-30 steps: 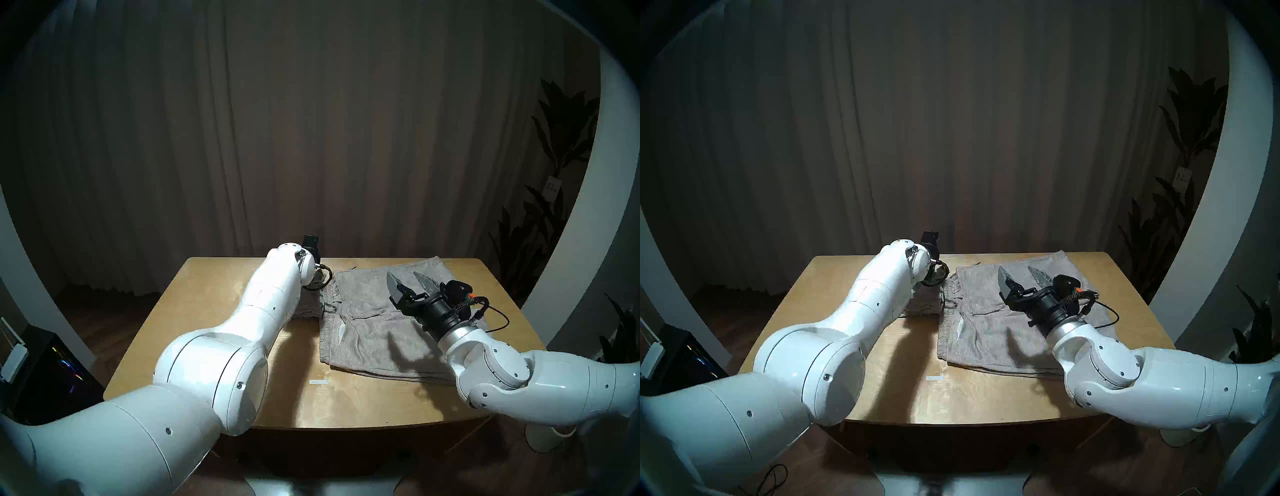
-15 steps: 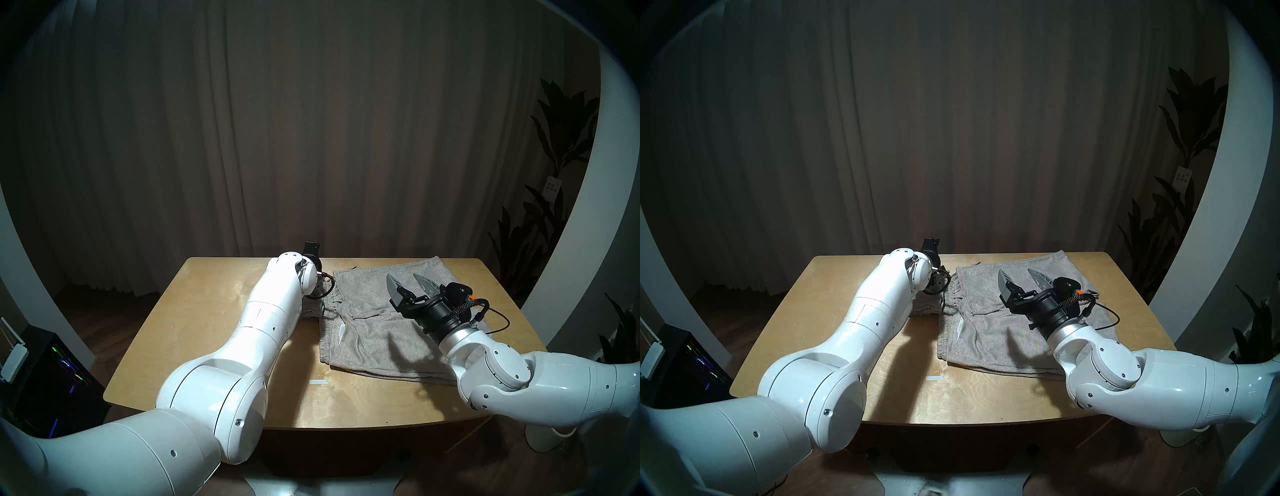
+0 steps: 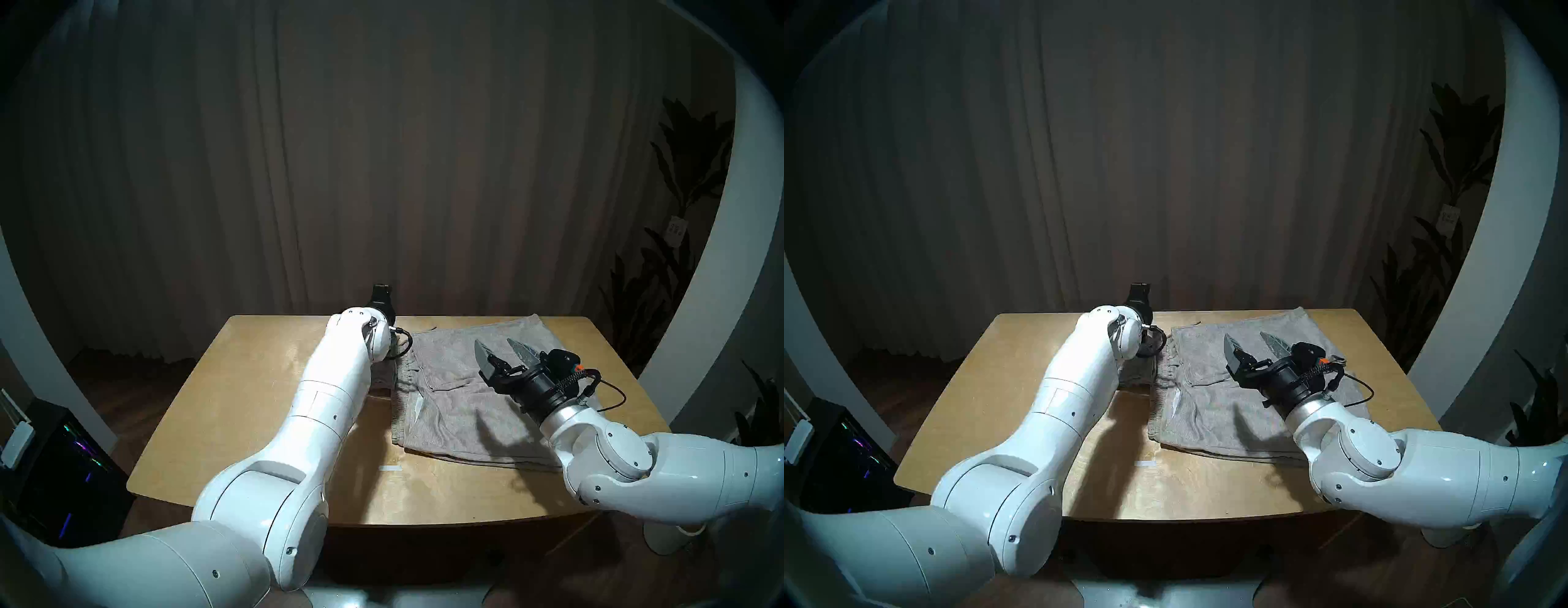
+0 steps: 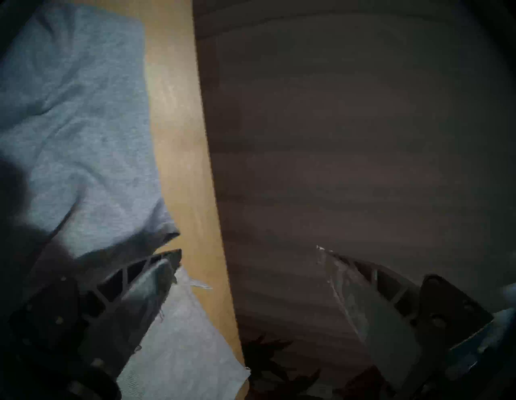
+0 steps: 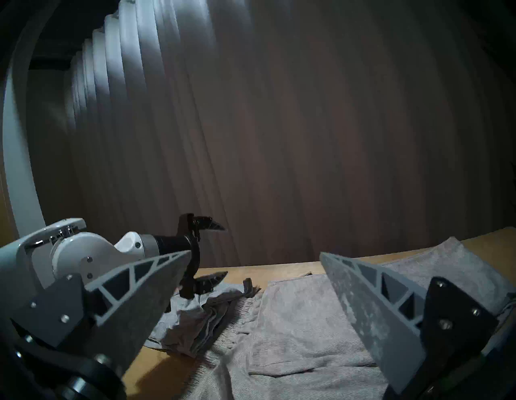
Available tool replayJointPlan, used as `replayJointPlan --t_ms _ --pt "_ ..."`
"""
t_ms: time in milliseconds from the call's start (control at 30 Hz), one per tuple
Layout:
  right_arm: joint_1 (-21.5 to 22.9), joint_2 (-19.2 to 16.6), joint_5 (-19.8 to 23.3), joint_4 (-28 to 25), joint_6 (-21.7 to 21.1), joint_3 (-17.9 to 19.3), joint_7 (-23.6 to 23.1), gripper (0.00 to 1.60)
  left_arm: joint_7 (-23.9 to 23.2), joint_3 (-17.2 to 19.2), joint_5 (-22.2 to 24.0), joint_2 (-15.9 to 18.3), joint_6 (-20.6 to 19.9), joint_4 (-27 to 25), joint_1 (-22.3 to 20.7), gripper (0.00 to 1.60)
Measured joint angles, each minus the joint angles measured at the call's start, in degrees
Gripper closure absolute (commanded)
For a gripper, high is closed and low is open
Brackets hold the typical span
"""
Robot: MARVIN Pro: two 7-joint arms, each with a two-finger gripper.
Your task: Fold pants twice and stack them
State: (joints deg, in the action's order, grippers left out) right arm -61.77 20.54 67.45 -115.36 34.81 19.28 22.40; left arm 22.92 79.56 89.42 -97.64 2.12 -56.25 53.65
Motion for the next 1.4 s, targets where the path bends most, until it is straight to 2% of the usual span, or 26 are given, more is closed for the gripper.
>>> replayJointPlan --t_ms 233,467,800,967,1133,1400 --pt "0.2 0.6 0.0 0.0 0.0 0.0 -0.3 0.00 0.0 0.9 -1.0 1.7 1.4 -5.5 3.0 0.00" --pt "0.4 1.2 0.3 0.2 -0.1 0.0 -0.5 0.00 1.0 1.2 -1.5 3.2 1.7 -10.6 8.4 0.00" --pt "0.6 1.7 1.4 0.8 -0.1 -0.1 -0.8 0.00 1.6 -0.7 -1.5 4.5 -1.1 -17.6 14.3 0.00" --pt "0.6 1.8 1.8 0.9 -0.1 -0.2 -1.0 0.00 5.0 -1.1 -1.5 5.1 -2.1 -21.0 16.0 0.00" --pt "0.6 1.8 1.9 0.8 0.0 -0.2 -1.0 0.00 7.6 -1.1 -1.7 5.4 -2.3 -20.1 15.7 0.00" --pt "0.6 1.8 1.6 0.7 0.0 -0.5 -1.0 0.00 7.3 -1.4 -2.3 5.0 -2.3 -14.6 13.5 0.00"
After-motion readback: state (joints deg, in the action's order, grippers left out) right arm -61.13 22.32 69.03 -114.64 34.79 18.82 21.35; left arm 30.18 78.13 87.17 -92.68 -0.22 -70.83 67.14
